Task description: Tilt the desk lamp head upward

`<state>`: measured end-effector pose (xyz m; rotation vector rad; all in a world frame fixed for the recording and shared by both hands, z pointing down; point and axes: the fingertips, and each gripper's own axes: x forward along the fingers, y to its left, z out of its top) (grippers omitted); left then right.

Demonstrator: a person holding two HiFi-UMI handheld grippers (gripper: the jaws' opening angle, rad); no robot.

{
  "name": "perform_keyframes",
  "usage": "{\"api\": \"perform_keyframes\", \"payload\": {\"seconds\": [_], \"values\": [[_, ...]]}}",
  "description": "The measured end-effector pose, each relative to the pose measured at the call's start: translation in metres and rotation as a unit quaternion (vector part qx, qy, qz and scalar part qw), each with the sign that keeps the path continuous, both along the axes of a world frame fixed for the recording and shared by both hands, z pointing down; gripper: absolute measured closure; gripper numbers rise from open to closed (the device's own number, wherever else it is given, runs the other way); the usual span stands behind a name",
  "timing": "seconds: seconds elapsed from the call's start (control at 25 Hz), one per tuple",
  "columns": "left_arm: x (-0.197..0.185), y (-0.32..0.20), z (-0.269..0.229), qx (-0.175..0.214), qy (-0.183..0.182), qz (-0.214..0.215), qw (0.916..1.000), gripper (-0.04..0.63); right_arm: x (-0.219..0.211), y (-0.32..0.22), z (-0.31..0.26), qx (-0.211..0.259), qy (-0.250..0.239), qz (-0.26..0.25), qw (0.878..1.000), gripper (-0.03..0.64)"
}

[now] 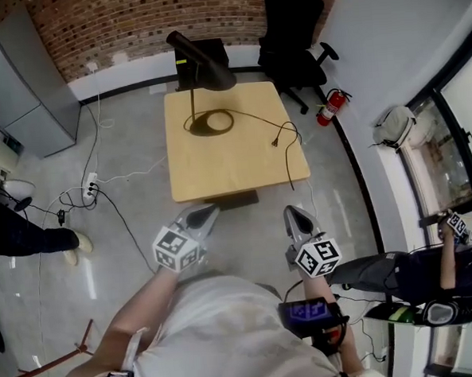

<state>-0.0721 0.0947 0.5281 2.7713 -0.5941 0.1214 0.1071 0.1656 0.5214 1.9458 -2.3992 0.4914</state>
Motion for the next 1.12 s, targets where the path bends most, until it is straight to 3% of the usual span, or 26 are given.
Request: {"api": "perform_keyframes", "payload": {"seconds": [0.6,0.8,1.12], "values": [[-0.046,-0.056,0.000,0.013,-0.001,-0.030,0.9995,0.595,-0.041,-0.059,-0.001,0.002,0.018,-0.018,1.000,0.606],[-0.039,-0.075,0.004,0.005,-0.015,-0.044,0.9989,0.595,-0.032,-0.085,0.007,-0.005,0.008,-0.029,1.000,0.606],[-0.065,-0.081,0.002,0.010,-0.019,-0.078,0.9967,0.594,-0.052,-0.104,0.013,0.000,0.007,-0.058,0.998,0.606]]}}
